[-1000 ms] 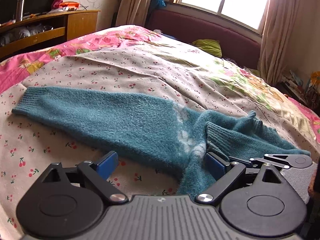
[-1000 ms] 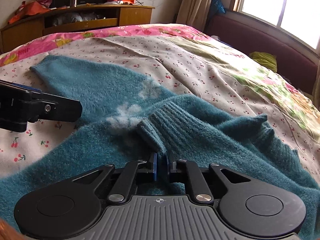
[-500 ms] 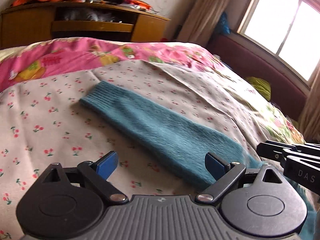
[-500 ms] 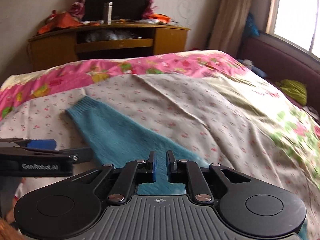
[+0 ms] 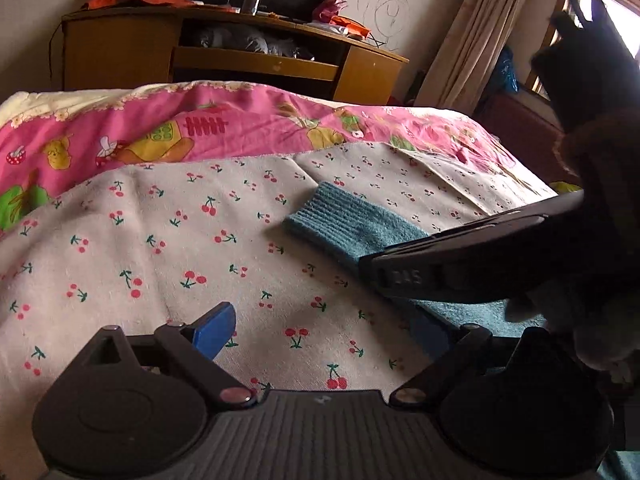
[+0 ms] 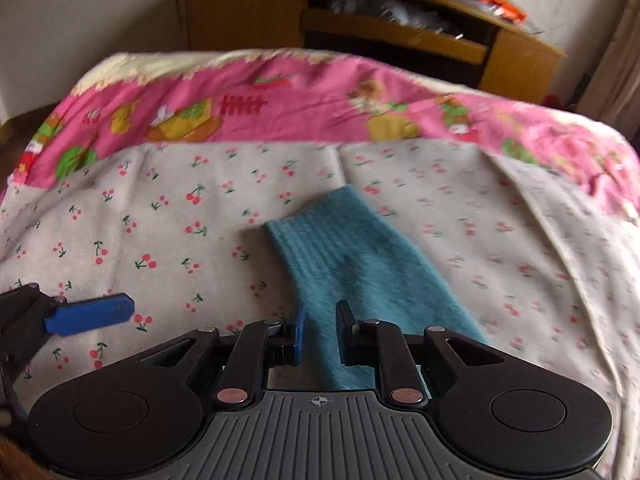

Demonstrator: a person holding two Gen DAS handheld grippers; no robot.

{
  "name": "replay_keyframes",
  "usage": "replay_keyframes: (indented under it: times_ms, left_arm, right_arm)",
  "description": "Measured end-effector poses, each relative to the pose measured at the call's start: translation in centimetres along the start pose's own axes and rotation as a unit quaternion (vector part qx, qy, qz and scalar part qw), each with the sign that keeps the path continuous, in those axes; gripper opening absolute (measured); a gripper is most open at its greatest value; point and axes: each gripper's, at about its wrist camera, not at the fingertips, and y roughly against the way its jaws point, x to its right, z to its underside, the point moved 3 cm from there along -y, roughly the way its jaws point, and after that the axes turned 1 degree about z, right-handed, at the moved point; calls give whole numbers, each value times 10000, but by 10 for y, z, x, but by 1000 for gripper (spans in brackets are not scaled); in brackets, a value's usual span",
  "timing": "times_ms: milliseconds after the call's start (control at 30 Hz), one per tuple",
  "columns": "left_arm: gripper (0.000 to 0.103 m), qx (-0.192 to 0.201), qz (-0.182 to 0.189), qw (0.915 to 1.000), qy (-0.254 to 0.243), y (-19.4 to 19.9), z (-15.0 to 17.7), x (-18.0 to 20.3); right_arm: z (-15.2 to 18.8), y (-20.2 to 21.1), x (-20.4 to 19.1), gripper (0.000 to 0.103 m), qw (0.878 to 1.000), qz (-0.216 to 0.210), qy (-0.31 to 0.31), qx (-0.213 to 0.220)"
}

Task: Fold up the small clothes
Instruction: 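Grasp the other sleeve cuff with the right gripper and lift it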

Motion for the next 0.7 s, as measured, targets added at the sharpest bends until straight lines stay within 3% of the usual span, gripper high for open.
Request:
replay_keyframes:
  times_ms: [200, 300, 400, 467, 600, 700]
  left_arm:
    - [101, -234, -39, 9988, 440, -9, 3, -19]
    - [100, -307, -91, 9986, 421, -12, 5, -18]
    - [100, -355, -28, 9986, 379, -14, 6, -16]
    - [100, -343, -54, 9991, 255, -14, 7, -12]
    - [100, -267, 14, 9996, 21, -13, 10, -2]
    - [100, -113, 162, 9994, -270, -9, 11, 11]
  right_arm:
    - [-13, -25, -15, 30, 9989, 192, 397, -133]
    - [-17, -31, -14, 30, 9974, 426, 525, -231]
    - [-20, -36, -3, 22, 9982, 533, 72, -263]
    - [-20, -34, 0, 7, 9979, 599, -61, -228]
    - [-18, -1, 14, 6, 9966, 554, -582, 201]
    - [-10, 42, 39, 6, 9882, 585, -1251, 665]
